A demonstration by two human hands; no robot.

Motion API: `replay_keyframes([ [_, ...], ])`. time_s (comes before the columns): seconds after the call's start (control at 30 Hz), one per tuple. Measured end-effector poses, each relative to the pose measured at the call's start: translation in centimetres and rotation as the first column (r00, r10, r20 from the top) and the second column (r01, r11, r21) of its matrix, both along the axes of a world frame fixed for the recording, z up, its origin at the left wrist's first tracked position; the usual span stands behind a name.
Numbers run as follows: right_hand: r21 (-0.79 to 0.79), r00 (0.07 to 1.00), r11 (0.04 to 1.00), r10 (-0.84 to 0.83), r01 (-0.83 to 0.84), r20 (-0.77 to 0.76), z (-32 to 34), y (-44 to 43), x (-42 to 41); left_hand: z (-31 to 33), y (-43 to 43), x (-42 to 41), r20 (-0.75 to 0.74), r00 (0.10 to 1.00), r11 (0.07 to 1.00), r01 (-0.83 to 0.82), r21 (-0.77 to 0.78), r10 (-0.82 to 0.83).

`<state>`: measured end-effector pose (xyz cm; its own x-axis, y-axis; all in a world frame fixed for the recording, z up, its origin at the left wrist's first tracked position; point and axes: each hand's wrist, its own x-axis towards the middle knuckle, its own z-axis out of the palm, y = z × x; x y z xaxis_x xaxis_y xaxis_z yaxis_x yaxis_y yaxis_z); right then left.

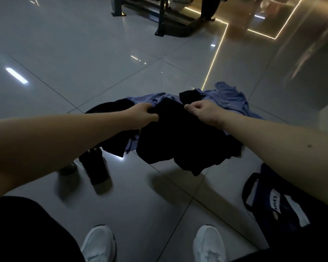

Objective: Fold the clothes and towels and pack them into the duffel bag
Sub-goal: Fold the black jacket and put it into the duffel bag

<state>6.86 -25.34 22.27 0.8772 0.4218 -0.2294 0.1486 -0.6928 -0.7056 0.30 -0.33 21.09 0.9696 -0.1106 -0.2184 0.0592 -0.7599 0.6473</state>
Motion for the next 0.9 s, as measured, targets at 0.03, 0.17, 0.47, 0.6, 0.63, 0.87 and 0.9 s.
replay_keyframes([
  [0.03, 0.022, 0.999, 0.999, -0.025, 0.026, -0.021, -0.1, -0.1, 0.0, -0.2, 0.0, 0.1, -0.005, 1.0, 1.0, -0.017, -0.016, 0.017],
  [0.17, 0.12, 0.989, 0.985, -0.112, 0.124, -0.099, -0.7, -0.9, -0.1, -0.9, 0.2, -0.1, 0.0, 1.0, 1.0, 0.028, 0.009, -0.028],
  [0.47, 0.181, 0.977, 0.976, -0.081, 0.118, -0.199, -2.1, 0.4, -0.6, -3.2, 0.9, -0.4, -0.027, 0.997, 0.978, -0.062, 0.198, 0.069],
  [0.6, 0.231, 0.971, 0.959, -0.113, 0.163, -0.212, -2.3, 1.6, -0.5, -3.5, -0.2, -0.3, -0.062, 0.991, 0.99, -0.114, 0.087, 0.12],
  [0.63, 0.246, 0.97, 0.953, -0.126, 0.177, -0.21, -2.3, 1.9, -0.5, -3.6, -0.7, -0.3, -0.081, 0.989, 0.992, -0.128, -0.001, 0.127],
  [0.87, 0.334, 0.937, 0.914, -0.117, 0.231, -0.33, -2.3, 2.8, -0.7, -3.9, -3.4, -0.1, -0.266, 0.963, 0.96, -0.117, -0.253, 0.047],
  [0.9, 0.346, 0.93, 0.906, -0.114, 0.242, -0.35, -2.3, 2.9, -0.7, -3.9, -3.4, -0.2, -0.246, 0.968, 0.971, -0.102, -0.215, 0.047],
])
